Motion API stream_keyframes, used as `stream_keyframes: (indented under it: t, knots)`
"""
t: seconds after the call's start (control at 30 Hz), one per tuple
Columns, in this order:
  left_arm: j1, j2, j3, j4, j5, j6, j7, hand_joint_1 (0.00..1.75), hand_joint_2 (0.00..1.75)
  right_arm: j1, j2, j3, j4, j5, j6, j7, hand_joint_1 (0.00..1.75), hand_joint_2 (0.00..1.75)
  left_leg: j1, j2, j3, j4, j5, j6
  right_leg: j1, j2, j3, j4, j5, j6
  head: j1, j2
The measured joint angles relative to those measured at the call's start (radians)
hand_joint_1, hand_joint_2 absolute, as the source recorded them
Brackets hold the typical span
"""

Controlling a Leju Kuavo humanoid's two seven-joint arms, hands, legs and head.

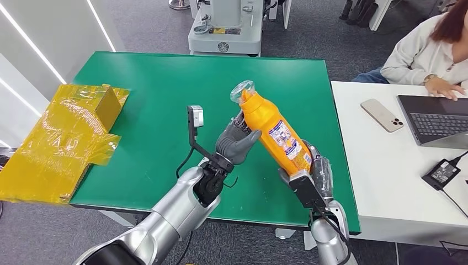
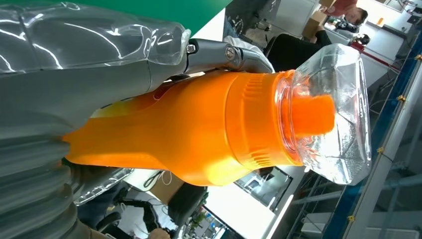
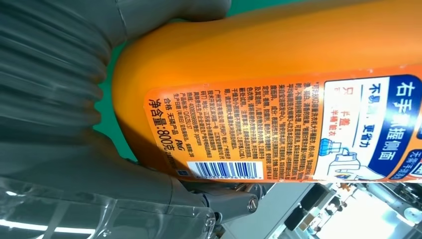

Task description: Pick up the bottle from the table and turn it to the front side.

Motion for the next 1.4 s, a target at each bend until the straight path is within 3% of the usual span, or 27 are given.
stream_keyframes:
  t: [0.63, 0.67, 0.77, 0.8, 1.27, 1.3, 1.4]
  knots:
    - [-0.089, -0.010, -0.020, 0.125, 0.003, 0.077, -0.052, 0.00, 1.75, -0.018, 0.025, 0.015, 0.034, 0.021, 0.025, -0.031, 1.65, 1.75, 0.000, 0.000, 0.000, 0.000, 0.000, 0.000, 0.000, 0.000, 0.000, 0.000, 0.000, 0.000, 0.000, 0.000]
    - [-0.091, -0.010, -0.023, 0.132, 0.002, 0.079, -0.053, 0.16, 1.75, -0.020, 0.025, 0.016, 0.039, 0.020, 0.024, -0.032, 1.64, 1.75, 0.000, 0.000, 0.000, 0.000, 0.000, 0.000, 0.000, 0.000, 0.000, 0.000, 0.000, 0.000, 0.000, 0.000]
    - [-0.091, -0.010, -0.025, 0.149, 0.002, 0.080, -0.056, 1.47, 1.75, -0.026, 0.025, 0.020, 0.051, 0.017, 0.024, -0.035, 1.61, 1.75, 0.000, 0.000, 0.000, 0.000, 0.000, 0.000, 0.000, 0.000, 0.000, 0.000, 0.000, 0.000, 0.000, 0.000]
    - [-0.091, -0.009, -0.026, 0.154, 0.002, 0.080, -0.056, 1.75, 1.75, -0.028, 0.025, 0.021, 0.055, 0.016, 0.024, -0.036, 1.59, 1.75, 0.000, 0.000, 0.000, 0.000, 0.000, 0.000, 0.000, 0.000, 0.000, 0.000, 0.000, 0.000, 0.000, 0.000]
    - [-0.090, -0.007, -0.030, 0.194, 0.037, 0.056, -0.047, 1.75, 1.75, -0.039, 0.024, 0.030, 0.096, -0.009, 0.010, -0.048, 1.50, 1.75, 0.000, 0.000, 0.000, 0.000, 0.000, 0.000, 0.000, 0.000, 0.000, 0.000, 0.000, 0.000, 0.000, 0.000]
    - [-0.090, -0.006, -0.030, 0.196, 0.040, 0.054, -0.047, 1.75, 1.75, -0.039, 0.025, 0.032, 0.098, -0.010, 0.008, -0.048, 1.47, 1.75, 0.000, 0.000, 0.000, 0.000, 0.000, 0.000, 0.000, 0.000, 0.000, 0.000, 0.000, 0.000, 0.000, 0.000]
    - [-0.090, -0.004, -0.030, 0.200, 0.053, 0.050, -0.047, 1.75, 1.75, -0.039, 0.025, 0.035, 0.102, -0.015, 0.008, -0.051, 0.42, 1.75, 0.000, 0.000, 0.000, 0.000, 0.000, 0.000, 0.000, 0.000, 0.000, 0.000, 0.000, 0.000, 0.000, 0.000]
